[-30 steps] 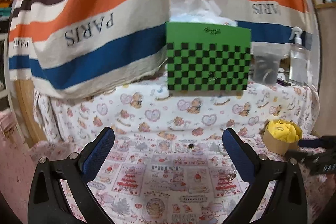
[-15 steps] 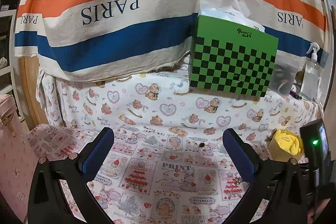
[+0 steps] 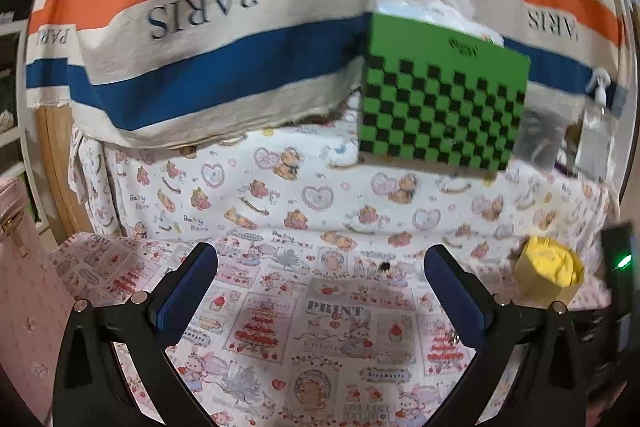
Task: Organize jewelry
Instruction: 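Grasp a dark charm with the left gripper while the right gripper holds its charm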
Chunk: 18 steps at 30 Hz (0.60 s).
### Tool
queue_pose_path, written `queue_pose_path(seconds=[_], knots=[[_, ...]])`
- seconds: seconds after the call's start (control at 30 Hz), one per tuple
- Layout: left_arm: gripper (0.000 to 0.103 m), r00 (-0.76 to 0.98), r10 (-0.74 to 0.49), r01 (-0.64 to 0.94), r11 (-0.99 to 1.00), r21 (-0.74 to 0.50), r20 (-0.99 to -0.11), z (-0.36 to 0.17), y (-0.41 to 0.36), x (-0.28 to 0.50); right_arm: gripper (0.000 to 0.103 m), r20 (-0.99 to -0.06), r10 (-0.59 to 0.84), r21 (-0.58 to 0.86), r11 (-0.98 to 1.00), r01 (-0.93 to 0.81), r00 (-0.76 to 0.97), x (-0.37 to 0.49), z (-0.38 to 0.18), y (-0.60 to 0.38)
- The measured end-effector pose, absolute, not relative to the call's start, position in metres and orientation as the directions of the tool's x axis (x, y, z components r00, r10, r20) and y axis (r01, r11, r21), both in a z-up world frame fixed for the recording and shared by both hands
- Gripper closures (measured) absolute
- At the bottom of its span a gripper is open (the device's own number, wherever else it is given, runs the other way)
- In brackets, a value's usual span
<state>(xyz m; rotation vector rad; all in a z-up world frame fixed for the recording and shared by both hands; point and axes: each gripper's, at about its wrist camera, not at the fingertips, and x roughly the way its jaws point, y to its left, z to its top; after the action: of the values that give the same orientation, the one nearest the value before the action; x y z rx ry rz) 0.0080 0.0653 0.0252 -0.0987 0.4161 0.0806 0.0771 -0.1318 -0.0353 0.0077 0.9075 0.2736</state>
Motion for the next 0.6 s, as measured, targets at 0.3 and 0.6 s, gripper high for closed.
queue_pose_path(seconds=[0.3,0.6], knots=[[0.006,0.756,-0.102,0.038,0.993,-0.112,-0.646,0.005,0.016,0.051,0.094,-0.685,0.294,0.237,0.955,-0.178,0.666,0.067,-0.005,-0.189],[0.04,0.614,-0.153,0.09,0.988,-0.124,-0.774,-0.022,-0.035,0.076,0.094,-0.685,0.235,0.238,0.967,-0.093,0.69,0.072,-0.006,-0.223]])
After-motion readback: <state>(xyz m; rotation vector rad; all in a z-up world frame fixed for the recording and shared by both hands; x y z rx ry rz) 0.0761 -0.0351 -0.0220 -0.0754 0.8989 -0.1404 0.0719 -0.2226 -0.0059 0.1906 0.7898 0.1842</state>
